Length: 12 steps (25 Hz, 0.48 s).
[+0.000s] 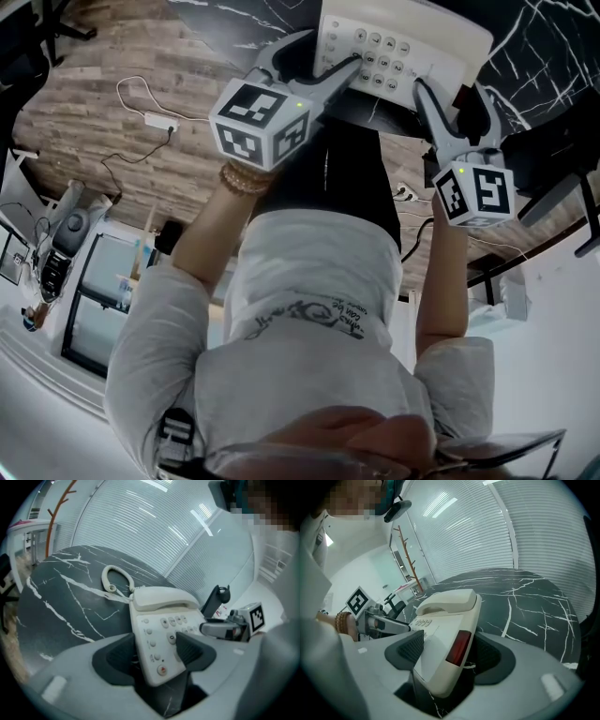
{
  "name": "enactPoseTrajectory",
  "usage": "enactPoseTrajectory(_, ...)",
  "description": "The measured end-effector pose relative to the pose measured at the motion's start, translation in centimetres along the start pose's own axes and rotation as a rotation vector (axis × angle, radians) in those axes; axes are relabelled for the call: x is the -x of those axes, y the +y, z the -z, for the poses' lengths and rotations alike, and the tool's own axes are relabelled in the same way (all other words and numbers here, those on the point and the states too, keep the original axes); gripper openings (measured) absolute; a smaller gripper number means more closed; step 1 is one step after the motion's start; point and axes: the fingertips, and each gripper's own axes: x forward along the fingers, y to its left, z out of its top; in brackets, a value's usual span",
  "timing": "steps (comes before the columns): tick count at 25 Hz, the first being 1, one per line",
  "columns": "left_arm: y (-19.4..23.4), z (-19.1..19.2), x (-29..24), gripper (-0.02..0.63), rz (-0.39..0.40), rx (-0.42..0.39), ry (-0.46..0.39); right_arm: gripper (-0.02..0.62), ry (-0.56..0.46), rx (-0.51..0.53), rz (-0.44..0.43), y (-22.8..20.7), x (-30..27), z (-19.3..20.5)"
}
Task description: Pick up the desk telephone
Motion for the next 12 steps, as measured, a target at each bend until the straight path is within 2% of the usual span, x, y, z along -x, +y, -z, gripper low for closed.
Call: enactPoseTrajectory(12, -0.59, -0.68, 0.71, 0.276, -0.016, -0.006, -0.010, 0.326, -0.008, -0.007, 0.003, 0.53, 0.72, -0.71)
